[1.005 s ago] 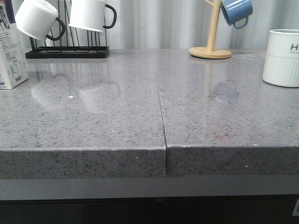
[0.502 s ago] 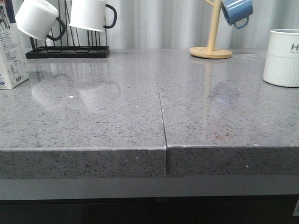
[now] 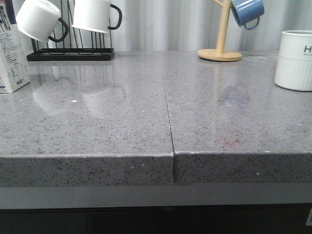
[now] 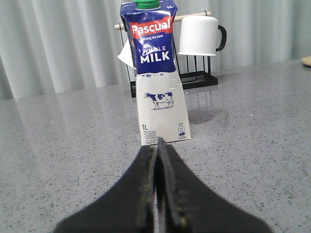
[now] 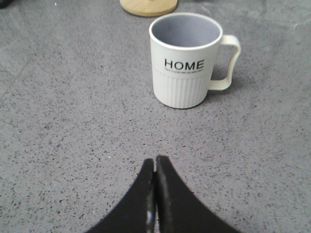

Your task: Place milk next to cup

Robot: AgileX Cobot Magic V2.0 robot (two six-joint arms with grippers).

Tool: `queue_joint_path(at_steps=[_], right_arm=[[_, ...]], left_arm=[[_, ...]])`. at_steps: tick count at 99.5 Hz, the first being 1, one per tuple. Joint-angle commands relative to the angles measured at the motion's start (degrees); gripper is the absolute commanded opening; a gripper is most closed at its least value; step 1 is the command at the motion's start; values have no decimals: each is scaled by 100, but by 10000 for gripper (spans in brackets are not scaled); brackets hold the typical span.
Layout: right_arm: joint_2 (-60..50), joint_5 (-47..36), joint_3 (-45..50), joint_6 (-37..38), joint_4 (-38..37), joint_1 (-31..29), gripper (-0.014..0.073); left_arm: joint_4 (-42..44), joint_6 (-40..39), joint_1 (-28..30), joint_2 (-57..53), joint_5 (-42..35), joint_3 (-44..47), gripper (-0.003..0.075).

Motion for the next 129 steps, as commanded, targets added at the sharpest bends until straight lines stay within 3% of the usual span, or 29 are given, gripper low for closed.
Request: queue_joint_path(at_steps=[1,9,26,31,51,89,129], right_arm=[[223,-605,-213,-42,32,-14,-90],[342,-621,-213,-42,32,-14,18],[371,-694,-213,-42,9,-14,395],[371,-811,-213,-42,-44,-14,442],[443,-1249,-217,-42,-87,-114,407],[1468,-2177,-359,-42,-87,-1334,401],[3343,-4404,-484,-42,-87,-1606,401]], left_arm=[[-53,-36,-6,-190,-455,292,-21],[-53,-36,-6,-190,-455,292,-21],[-53,-36,-6,-190,-455,292,-20],[-53,-36,-6,-190,-455,292,-21],[-53,-36,-6,-190,-455,292,-21],[-53,-36,-6,-190,-455,292,-21],[-53,-36,-6,-190,-455,292,-20]])
